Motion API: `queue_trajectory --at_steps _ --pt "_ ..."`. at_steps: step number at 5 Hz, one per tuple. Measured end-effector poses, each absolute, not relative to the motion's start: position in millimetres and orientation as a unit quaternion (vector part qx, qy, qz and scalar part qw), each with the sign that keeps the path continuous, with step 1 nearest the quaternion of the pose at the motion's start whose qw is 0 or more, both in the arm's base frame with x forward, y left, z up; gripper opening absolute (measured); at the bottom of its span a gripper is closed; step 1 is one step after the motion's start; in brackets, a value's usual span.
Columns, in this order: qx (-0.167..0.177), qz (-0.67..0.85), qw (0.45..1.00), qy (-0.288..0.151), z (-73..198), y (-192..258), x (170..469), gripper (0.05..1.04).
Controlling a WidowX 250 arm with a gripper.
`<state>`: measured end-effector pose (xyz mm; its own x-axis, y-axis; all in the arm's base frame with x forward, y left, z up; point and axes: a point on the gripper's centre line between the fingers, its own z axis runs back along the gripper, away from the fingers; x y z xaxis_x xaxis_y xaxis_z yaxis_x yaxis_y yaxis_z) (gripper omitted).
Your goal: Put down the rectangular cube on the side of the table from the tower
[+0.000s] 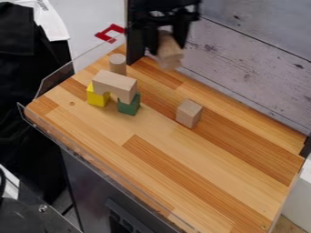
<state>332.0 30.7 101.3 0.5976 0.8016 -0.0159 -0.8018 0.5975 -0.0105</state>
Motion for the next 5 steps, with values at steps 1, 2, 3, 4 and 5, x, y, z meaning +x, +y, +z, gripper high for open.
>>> queue_trajectory --at_steps 1,2,3,4,5 --pt "0.003 0.323 0.946 0.013 95 0 333 0.596" --pt "-0.006 0.203 0.979 0.021 91 -23 332 0.596" --pt "-0.013 0.087 0.995 0.045 76 -41 328 0.596" --pt "-0.021 -0.036 0.998 0.057 67 -56 325 0.596" --pt "-0.023 -0.091 0.994 0.056 58 -69 319 0.596"
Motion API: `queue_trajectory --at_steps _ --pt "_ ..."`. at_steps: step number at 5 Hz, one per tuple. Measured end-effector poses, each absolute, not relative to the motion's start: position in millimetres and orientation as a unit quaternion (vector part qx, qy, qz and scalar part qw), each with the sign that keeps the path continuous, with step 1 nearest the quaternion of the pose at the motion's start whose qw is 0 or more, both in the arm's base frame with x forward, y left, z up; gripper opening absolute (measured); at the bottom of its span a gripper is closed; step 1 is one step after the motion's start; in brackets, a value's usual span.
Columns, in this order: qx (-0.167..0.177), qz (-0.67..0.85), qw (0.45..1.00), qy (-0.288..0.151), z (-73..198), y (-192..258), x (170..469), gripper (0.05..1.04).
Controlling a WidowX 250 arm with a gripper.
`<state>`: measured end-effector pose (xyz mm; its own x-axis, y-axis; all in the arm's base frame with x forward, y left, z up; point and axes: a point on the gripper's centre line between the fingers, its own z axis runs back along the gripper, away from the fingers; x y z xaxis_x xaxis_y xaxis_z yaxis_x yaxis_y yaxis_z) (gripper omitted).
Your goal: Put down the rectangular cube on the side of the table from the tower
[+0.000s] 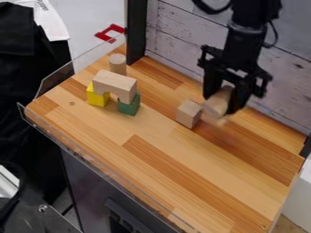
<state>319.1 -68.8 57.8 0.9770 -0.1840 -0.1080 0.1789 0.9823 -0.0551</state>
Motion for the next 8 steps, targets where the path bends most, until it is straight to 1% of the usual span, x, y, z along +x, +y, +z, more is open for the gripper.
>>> queue_trajectory --at_steps 1,3,4,5,6,7,8 --pt "-0.006 -0.081 0.996 0.034 50 -80 324 0.596" --pt "0.021 -0.027 0.998 0.051 18 -85 324 0.596" --pt "0.03 -0.02 0.998 0.059 9 -84 323 0.596" --pt "0.031 -0.016 0.997 0.063 0 -83 320 0.596" --pt "0.029 -0.023 0.997 0.068 0 -84 320 0.624" --pt "0.002 -0.037 0.997 0.066 3 -85 316 0.93" --pt "-0.022 -0.024 0.999 -0.009 57 -78 324 1.004"
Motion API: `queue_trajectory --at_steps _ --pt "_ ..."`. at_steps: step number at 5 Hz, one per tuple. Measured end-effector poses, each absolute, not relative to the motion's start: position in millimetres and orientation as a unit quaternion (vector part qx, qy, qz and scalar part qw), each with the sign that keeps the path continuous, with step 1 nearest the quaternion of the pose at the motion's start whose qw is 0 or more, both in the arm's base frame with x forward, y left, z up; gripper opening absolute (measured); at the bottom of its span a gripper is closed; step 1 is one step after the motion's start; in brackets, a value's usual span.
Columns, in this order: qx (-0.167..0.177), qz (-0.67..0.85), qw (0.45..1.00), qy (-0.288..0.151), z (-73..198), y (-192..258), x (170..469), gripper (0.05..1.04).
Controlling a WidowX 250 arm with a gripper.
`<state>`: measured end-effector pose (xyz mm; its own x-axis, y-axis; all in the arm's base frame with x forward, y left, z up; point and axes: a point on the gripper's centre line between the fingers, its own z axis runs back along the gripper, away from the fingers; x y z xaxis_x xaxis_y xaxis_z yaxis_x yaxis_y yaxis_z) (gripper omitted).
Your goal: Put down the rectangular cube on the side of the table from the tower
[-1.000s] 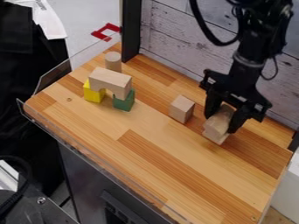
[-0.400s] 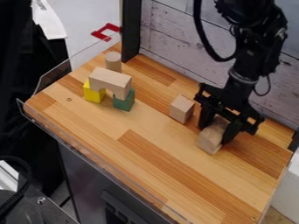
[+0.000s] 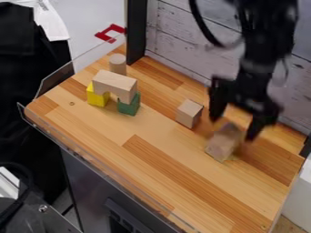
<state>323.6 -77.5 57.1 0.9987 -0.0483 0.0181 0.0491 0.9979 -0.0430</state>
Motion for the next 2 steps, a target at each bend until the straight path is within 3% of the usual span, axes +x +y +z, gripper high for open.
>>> queue_trajectory --at_steps 1,2 --pt "-0.015 0.005 0.999 -0.036 90 -57 324 1.0" --pt "-0.012 0.039 0.998 -0.04 100 -33 331 1.0"
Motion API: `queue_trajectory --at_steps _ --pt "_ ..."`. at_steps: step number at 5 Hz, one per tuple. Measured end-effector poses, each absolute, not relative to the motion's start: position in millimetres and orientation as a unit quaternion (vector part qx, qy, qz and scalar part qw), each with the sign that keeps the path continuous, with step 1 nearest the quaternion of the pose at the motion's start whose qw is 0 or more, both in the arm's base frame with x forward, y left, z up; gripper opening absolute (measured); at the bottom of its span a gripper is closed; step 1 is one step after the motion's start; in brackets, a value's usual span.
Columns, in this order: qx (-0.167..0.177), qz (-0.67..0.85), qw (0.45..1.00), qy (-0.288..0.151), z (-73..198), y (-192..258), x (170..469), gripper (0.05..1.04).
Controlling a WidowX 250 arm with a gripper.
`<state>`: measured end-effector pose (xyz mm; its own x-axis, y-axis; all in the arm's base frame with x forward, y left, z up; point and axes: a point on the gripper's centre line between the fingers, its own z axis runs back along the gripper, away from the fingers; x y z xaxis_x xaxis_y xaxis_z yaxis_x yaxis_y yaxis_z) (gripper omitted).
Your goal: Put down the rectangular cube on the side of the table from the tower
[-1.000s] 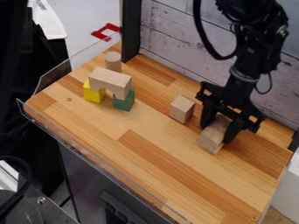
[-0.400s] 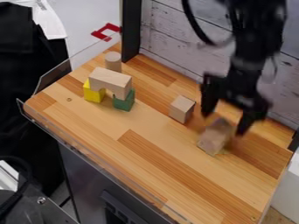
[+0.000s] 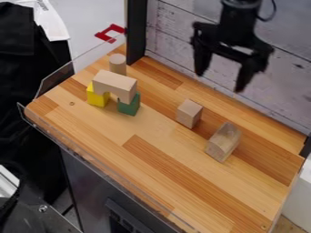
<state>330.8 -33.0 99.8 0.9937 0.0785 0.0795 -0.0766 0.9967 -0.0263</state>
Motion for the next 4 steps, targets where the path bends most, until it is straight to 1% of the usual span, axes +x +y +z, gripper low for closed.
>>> queue_trajectory --at_steps 1,2,3,4 --pt "-0.007 0.065 0.997 -0.034 100 -10 332 1.0" --pt "-0.01 0.084 0.996 -0.024 93 12 330 1.0" --pt "-0.021 0.09 0.996 -0.016 84 23 328 1.0" --pt "-0.021 0.094 0.995 -0.008 77 36 326 1.0"
